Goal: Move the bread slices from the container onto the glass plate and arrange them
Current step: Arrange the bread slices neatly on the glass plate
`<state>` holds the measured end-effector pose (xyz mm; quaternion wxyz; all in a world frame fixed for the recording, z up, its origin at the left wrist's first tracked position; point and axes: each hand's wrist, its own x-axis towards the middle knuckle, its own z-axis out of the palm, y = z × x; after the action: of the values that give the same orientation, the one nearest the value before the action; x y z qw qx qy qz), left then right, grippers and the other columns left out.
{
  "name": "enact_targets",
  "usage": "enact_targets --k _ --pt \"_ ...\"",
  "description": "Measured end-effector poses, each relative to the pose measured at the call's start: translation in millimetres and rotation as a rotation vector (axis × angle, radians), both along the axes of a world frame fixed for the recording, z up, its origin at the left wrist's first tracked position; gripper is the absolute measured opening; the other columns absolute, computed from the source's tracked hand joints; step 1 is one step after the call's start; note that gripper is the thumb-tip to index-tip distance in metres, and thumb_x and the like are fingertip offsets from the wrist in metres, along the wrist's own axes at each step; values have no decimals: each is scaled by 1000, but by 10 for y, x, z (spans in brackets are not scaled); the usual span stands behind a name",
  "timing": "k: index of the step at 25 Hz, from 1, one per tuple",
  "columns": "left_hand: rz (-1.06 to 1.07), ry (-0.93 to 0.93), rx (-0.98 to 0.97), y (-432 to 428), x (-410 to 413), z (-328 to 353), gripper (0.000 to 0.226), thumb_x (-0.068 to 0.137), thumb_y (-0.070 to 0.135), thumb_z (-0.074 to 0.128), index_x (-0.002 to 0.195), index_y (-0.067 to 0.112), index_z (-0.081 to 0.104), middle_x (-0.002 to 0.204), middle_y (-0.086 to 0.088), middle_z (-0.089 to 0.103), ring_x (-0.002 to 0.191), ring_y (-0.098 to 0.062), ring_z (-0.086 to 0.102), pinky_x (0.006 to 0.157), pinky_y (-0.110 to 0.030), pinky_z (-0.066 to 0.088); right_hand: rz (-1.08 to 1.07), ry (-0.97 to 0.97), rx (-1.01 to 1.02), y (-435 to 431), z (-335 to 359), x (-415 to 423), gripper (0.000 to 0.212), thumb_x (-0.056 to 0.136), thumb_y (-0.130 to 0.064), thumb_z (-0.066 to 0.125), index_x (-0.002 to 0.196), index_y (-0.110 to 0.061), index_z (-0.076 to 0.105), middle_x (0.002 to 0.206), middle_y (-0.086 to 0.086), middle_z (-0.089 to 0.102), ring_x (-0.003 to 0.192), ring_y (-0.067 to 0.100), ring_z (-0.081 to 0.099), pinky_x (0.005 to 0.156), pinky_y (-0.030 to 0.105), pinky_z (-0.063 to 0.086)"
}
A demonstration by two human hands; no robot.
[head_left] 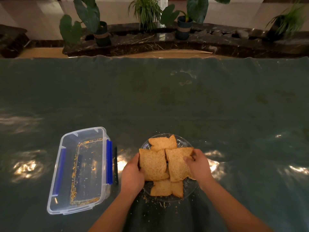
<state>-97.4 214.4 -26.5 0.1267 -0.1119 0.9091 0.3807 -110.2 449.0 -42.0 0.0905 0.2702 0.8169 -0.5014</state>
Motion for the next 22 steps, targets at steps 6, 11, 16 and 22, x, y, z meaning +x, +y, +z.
enact_targets --k 6,11,16,22 --pt "-19 16 -28 17 24 31 45 87 12 58 131 22 54 110 2 61 99 -14 57 88 -35 52 298 -20 432 118 98 -14 36 83 -24 67 114 -12 52 103 7 70 91 28 66 70 31 48" --pt "39 23 -68 27 34 61 46 86 17 60 131 22 54 118 -3 53 101 -17 55 89 -36 52 280 62 472 218 164 -10 40 83 -17 67 121 -12 57 112 8 63 91 26 66 76 35 52" --pt "49 14 10 51 68 65 49 88 17 59 136 24 51 116 -3 56 97 -15 60 87 -40 55 399 78 470 149 132 57 39 81 -14 67 120 -17 60 114 1 52 83 18 66 72 27 51" --pt "85 43 16 -14 81 23 45 88 22 63 133 25 54 121 2 57 107 -13 55 92 -34 49 322 71 463 182 179 118 30 80 -13 65 110 -19 65 105 3 59 84 25 64 71 30 48"
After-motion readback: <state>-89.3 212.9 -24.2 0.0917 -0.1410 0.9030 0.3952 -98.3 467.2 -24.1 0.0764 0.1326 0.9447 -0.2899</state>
